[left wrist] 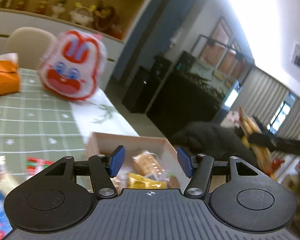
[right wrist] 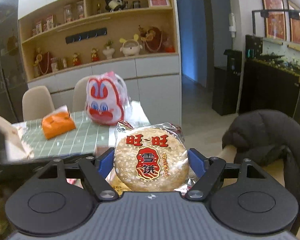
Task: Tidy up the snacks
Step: 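Carry both snacks over the pink box and open both grippers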
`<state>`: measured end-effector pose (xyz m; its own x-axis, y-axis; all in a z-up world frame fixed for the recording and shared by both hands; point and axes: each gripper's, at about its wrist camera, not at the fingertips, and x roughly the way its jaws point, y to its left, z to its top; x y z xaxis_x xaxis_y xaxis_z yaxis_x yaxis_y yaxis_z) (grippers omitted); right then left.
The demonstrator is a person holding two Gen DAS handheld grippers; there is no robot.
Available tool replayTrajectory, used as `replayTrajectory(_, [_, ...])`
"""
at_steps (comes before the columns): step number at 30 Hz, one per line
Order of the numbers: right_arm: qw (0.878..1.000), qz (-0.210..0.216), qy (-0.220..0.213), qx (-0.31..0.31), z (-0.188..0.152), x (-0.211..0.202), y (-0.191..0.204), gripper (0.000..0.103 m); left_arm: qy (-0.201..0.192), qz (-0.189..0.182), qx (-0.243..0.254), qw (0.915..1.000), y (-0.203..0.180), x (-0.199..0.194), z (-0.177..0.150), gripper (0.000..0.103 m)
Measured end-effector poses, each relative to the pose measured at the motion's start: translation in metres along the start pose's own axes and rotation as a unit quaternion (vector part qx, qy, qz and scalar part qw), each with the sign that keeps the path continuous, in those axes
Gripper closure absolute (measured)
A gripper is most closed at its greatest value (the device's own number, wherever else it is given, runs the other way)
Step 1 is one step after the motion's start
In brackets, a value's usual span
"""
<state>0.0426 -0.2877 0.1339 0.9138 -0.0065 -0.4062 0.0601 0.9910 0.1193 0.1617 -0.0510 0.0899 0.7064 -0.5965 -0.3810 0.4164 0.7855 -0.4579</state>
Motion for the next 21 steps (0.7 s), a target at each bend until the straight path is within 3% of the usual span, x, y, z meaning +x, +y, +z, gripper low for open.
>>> replayTrajectory(4, [1.0,0.002,-0.009,-0.003,0.037,0.025,0.016,0.021,0.008,0.05,-0.016,0.9986,0.024,-0.033,0.002,0.04])
replayTrajectory(7, [0.999,0.017,0.039,-0.031,0.053,0.06,0.033,0.018,0.037,0.086,-0.029,0.9952,0.054,-0.057,-0.008,0.04])
replayTrajectory(16, [0.992,0.02,0.109,-0.059,0.003,0.088,0.082,0.018,0.066,0.165,-0.122,0.9766,0.15,-0.11,-0.047,0.04])
replayTrajectory(21, [0.982,0.066,0.136,-0.112,-0.02,0.093,0.145,0.018,0.048,0.156,-0.132,0.9777,0.159,-0.135,-0.047,0.04])
